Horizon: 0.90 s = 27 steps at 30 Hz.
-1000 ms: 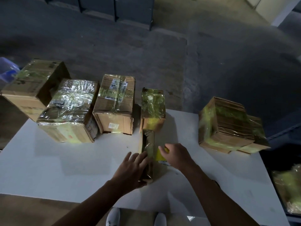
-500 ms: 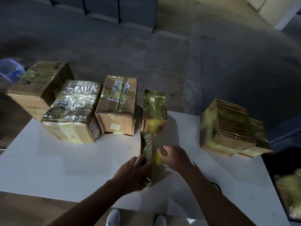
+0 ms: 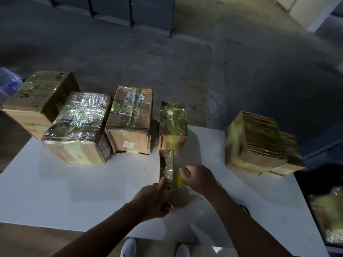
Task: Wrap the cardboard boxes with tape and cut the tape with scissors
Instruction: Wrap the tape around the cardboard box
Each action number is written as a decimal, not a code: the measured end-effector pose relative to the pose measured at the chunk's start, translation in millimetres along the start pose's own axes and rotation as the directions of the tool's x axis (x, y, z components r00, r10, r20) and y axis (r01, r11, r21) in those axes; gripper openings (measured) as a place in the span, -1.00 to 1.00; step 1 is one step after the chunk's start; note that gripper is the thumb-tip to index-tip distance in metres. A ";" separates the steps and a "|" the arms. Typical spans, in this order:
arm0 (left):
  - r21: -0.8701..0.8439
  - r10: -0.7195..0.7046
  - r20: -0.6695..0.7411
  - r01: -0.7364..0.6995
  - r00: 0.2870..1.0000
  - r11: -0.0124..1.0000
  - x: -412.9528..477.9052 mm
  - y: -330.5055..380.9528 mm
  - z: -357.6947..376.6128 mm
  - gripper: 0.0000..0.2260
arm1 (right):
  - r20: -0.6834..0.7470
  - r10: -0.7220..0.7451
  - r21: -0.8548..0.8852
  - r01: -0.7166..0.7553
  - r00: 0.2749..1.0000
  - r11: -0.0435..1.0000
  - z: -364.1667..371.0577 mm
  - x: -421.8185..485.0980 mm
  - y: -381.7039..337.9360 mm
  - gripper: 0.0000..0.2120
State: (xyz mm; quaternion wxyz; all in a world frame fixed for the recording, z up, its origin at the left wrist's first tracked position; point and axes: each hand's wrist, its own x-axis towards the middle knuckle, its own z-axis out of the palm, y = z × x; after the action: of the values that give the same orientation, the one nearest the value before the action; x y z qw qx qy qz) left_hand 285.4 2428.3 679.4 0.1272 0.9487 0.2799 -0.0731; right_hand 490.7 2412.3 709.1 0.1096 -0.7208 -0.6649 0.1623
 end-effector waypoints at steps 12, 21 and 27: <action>-0.024 -0.072 -0.350 0.068 0.934 0.997 -7.1 17.1 31.5 -0.30 | 0.111 -0.018 0.293 -0.016 0.994 0.956 -19.0 -3.1 8.5 -0.68; 0.141 -0.054 -0.193 0.082 0.980 0.987 -20.6 -26.3 34.0 -0.32 | 0.161 -0.084 0.329 0.027 0.983 0.944 6.1 10.7 -23.3 -0.71; 0.069 -0.004 -0.342 0.029 0.940 0.997 -28.2 -13.6 64.8 -0.58 | 0.212 0.011 0.320 -0.080 0.977 0.944 20.1 5.6 -23.5 -0.72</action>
State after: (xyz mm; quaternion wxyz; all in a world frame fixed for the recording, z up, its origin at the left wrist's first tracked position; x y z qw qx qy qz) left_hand 250.1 2406.6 620.6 0.0416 0.9487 0.3028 0.0813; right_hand 461.8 2418.9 698.9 0.1536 -0.6871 -0.6195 0.3470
